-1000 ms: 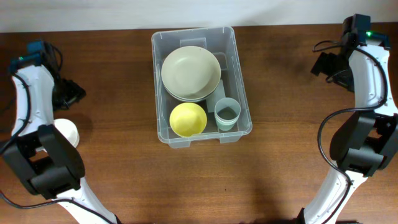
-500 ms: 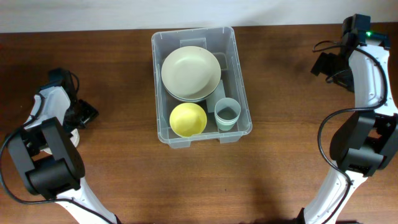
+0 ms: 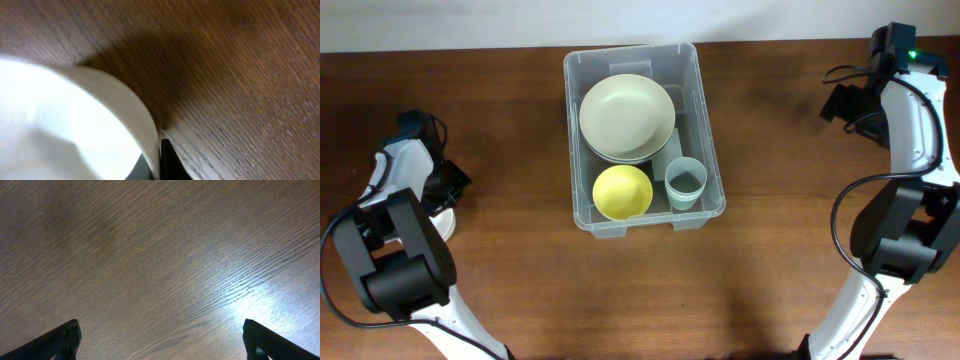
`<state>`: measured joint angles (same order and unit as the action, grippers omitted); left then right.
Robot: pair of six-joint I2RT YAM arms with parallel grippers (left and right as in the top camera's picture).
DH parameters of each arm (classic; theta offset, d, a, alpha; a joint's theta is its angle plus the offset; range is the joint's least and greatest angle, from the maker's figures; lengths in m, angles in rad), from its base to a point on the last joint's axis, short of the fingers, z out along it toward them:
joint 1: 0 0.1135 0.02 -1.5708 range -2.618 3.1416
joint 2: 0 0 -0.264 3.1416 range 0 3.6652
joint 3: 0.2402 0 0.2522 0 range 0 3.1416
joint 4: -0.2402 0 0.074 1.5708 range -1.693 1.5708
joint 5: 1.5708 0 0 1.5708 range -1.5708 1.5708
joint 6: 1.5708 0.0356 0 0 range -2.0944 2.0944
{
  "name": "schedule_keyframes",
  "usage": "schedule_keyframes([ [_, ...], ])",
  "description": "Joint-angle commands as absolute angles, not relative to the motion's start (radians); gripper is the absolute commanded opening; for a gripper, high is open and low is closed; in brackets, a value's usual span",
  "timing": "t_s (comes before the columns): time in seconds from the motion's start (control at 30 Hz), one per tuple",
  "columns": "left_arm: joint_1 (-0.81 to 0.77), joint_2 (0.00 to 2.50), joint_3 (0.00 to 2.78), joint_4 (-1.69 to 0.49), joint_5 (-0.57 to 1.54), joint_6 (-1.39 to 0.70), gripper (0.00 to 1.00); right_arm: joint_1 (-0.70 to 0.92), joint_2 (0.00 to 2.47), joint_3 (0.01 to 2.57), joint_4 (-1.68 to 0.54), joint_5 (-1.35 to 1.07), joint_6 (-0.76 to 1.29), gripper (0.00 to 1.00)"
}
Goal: Pack container
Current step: 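Lower the left gripper onto the white bowl's rim and grip, then lift the white bowl and carry it over the bin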
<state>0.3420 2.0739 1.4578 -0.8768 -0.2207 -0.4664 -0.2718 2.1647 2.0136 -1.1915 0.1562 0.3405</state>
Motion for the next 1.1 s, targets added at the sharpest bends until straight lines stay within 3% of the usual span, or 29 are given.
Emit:
schedule_keyframes([
  [0.0, 0.35, 2.081, 1.51, -0.875, -0.23, -0.412, 0.01, -0.276, 2.165, 2.017, -1.191, 0.161, 0.345, 0.99],
  [0.17, 0.337, 2.081, 1.634, -0.903, -0.127, -0.266, 0.01, -0.276, 2.165, 2.017, -1.191, 0.161, 0.345, 0.99],
  [0.43, 0.213, 2.07, 1.97, -1.032, 0.261, -0.017, 0.01, -0.276, 2.165, 2.017, -1.191, 0.161, 0.345, 0.99],
  [0.67, -0.027, 2.029, 2.174, -1.176, 0.272, 0.124, 0.01, -0.276, 2.165, 2.017, -1.191, 0.161, 0.345, 0.99],
  [1.07, -0.32, 2.01, 2.189, -1.369, 0.239, 0.136, 0.01, -0.276, 2.165, 2.017, -1.191, 0.161, 0.345, 0.99],
])
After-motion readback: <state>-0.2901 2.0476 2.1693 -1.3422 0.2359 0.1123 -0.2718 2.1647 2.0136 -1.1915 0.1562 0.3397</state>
